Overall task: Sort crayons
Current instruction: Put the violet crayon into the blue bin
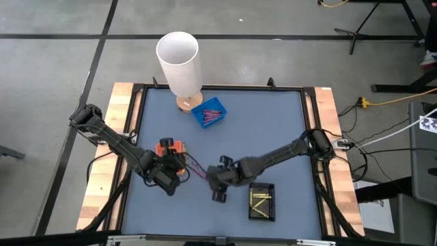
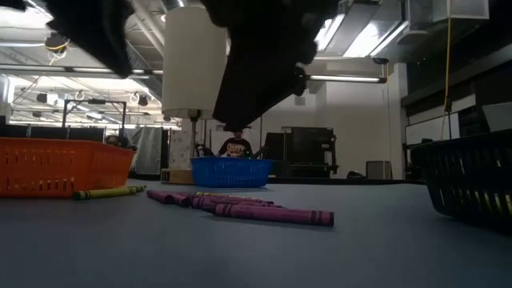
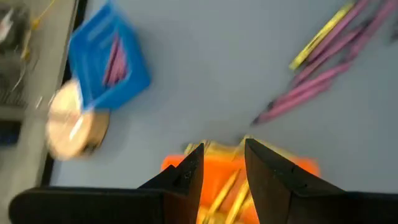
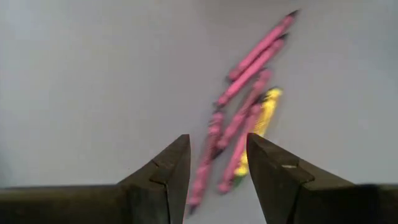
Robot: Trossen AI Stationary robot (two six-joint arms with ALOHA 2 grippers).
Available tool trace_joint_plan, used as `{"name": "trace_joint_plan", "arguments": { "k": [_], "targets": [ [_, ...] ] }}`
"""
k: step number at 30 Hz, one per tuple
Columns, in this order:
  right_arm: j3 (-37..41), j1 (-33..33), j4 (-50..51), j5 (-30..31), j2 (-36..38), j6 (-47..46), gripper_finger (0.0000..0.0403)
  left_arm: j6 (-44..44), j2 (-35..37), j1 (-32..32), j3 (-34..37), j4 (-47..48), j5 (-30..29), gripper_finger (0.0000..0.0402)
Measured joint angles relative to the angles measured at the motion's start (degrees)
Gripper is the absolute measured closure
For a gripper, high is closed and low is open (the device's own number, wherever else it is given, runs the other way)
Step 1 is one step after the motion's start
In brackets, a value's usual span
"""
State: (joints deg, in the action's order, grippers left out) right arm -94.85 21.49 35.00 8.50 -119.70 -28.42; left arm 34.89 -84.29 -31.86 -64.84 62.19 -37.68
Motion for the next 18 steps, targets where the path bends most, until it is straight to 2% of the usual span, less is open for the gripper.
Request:
{"name": "trace_joint_plan", "arguments": {
  "k": [4, 7, 11, 18],
  "targets": [
    [0.00, 2.49, 0.59, -0.02, 0.00, -1.60, 0.0246, -8.74, 0.00, 0.33, 0.00, -10.53, 1.82, 0.0301],
    [0.00, 4.18, 0.74, 1.03, -0.02, -1.82, 0.0246, -12.62, 0.00, 0.90, 0.00, -15.07, 4.73, 0.0301],
    [-0.02, 6.11, 0.74, 1.89, -0.02, -2.44, 0.0246, -14.30, -0.03, 1.01, 0.00, -16.73, 6.53, 0.0301],
    [-0.02, 6.75, 3.92, 0.69, -0.04, -10.01, 0.0246, -14.09, -0.07, 0.59, 0.00, -16.65, 6.37, 0.0301]
  ]
}}
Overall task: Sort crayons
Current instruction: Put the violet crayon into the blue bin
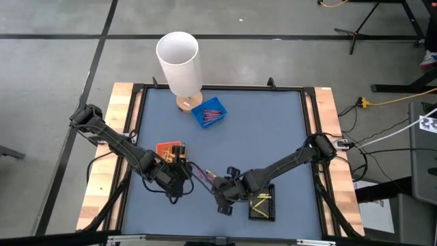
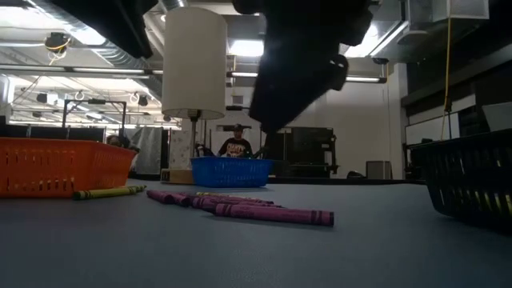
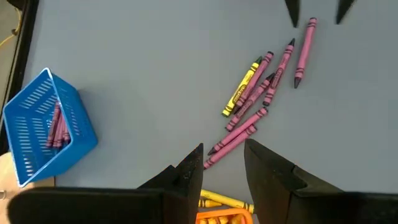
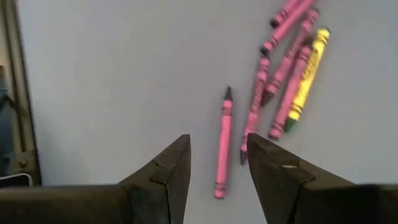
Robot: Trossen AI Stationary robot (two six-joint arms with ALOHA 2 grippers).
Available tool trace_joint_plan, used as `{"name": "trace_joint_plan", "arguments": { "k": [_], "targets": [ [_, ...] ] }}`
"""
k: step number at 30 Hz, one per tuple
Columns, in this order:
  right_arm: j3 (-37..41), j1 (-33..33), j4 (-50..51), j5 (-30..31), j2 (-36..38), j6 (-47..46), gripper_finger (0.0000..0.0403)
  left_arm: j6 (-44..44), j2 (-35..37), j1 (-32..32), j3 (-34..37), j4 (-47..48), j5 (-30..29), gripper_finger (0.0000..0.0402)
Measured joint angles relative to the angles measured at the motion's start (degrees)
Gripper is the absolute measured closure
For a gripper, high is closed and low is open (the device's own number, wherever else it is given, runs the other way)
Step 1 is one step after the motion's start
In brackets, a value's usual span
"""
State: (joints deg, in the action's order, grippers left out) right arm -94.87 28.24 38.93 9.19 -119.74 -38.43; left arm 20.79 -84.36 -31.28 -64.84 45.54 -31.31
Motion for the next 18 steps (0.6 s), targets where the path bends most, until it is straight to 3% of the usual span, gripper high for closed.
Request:
{"name": "trace_joint_plan", "arguments": {
  "k": [8, 18],
  "targets": [
    [0.70, 0.16, 1.19, -0.55, -1.33, -0.94, 0.0246, 0.48, 0.00, -0.08, 0.00, -0.15, 5.37, 0.0301],
    [0.63, 0.18, -0.08, -1.85, -4.82, -1.32, 0.0246, -0.52, -0.02, -0.06, 0.07, -0.15, 6.23, 0.0301]
  ]
}}
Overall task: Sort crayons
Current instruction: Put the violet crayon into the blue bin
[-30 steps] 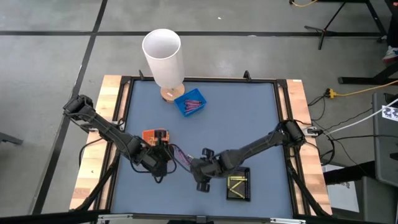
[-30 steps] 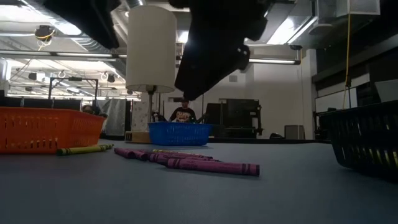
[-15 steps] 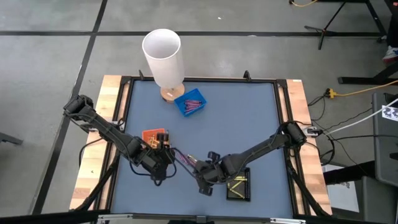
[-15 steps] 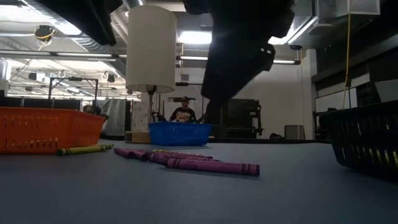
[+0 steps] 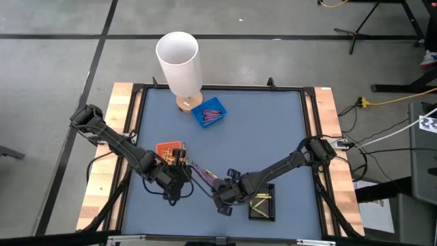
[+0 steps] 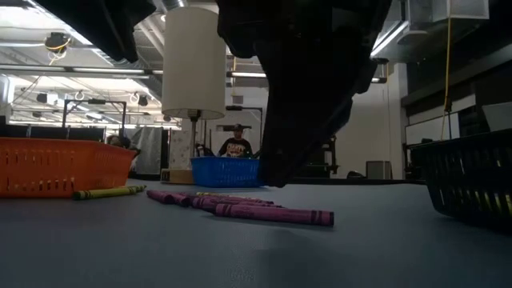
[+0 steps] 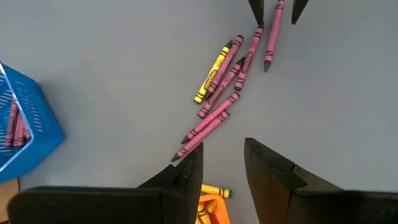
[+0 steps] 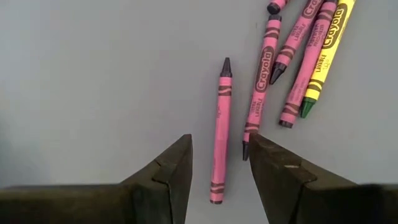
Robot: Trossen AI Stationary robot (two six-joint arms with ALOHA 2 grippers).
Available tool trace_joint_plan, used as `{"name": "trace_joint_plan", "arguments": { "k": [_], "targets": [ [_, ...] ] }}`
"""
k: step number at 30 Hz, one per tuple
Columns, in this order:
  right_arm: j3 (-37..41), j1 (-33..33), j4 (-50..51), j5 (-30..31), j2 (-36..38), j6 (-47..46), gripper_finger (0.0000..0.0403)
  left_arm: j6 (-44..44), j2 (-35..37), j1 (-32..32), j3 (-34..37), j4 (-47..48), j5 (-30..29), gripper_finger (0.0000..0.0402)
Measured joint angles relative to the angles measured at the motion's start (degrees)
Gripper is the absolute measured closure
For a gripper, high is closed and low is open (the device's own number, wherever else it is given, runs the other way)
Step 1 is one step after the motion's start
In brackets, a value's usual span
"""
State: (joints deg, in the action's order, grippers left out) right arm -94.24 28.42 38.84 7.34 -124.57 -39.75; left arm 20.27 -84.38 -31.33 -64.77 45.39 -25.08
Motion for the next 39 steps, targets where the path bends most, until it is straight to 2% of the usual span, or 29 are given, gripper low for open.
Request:
{"name": "trace_joint_plan", "arguments": {
  "k": [6, 14, 21, 27, 32, 39],
  "targets": [
    [0.07, 0.00, 0.56, -0.32, -0.07, 0.08, 0.0246, 0.04, 0.00, 0.02, 0.00, 0.00, 1.90, 0.0301],
    [-0.13, 0.16, 1.37, -0.95, -0.34, -0.33, 0.0246, 0.83, 0.13, -0.57, 0.00, 0.00, 18.57, 0.0301],
    [-0.17, 0.24, 1.69, -0.89, -0.29, -0.52, 0.0246, 1.00, 0.24, -3.74, -0.02, 0.36, 29.67, 0.0301],
    [-0.21, 0.17, 2.79, -0.54, -0.20, -0.59, 0.0246, 1.22, 0.33, -7.03, -0.09, 0.83, 36.49, 0.0301],
    [-0.22, 0.28, 6.92, -0.68, -0.14, -2.23, 0.0246, 3.87, 0.33, -9.49, -0.13, 2.57, 39.21, 0.0301],
    [-0.22, 0.95, 7.35, 0.41, -0.09, -3.54, 0.0246, 5.11, 0.26, -11.48, -0.13, 2.83, 35.28, 0.0301]
  ]
}}
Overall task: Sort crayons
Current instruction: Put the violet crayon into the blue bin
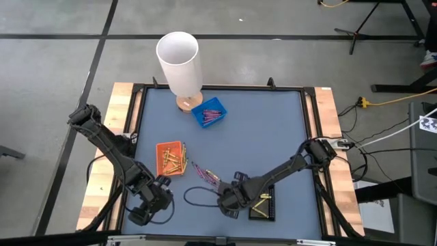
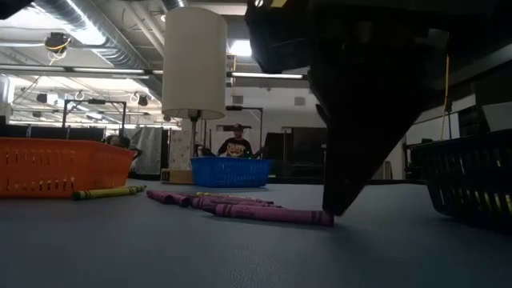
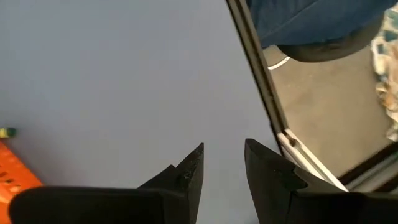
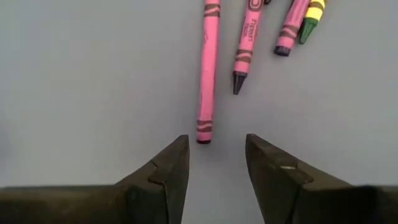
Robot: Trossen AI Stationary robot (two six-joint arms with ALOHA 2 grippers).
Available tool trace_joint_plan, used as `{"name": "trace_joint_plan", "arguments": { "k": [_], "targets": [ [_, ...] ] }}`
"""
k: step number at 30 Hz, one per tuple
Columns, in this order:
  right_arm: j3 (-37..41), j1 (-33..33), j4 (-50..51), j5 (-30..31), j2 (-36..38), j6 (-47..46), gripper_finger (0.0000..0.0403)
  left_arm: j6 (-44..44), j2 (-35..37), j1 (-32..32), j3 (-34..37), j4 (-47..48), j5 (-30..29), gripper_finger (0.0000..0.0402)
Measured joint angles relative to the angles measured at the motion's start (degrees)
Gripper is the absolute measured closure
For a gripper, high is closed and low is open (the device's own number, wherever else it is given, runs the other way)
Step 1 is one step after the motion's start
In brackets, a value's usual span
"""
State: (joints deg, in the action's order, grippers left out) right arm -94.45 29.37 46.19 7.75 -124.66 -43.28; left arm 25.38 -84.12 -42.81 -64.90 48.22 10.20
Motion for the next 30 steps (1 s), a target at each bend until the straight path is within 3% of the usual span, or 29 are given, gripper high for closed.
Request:
{"name": "trace_joint_plan", "arguments": {
  "k": [19, 30],
  "targets": [
    [0.33, -0.05, -5.48, 2.59, -2.27, 0.10, 0.0251, -0.01, -0.11, -0.08, 0.02, -0.27, -2.53, 0.0301],
    [0.35, -0.05, -5.57, 3.10, -2.38, 0.08, 0.0359, -0.03, -0.13, -0.10, 0.02, -0.30, -3.67, 0.0301]
  ]
}}
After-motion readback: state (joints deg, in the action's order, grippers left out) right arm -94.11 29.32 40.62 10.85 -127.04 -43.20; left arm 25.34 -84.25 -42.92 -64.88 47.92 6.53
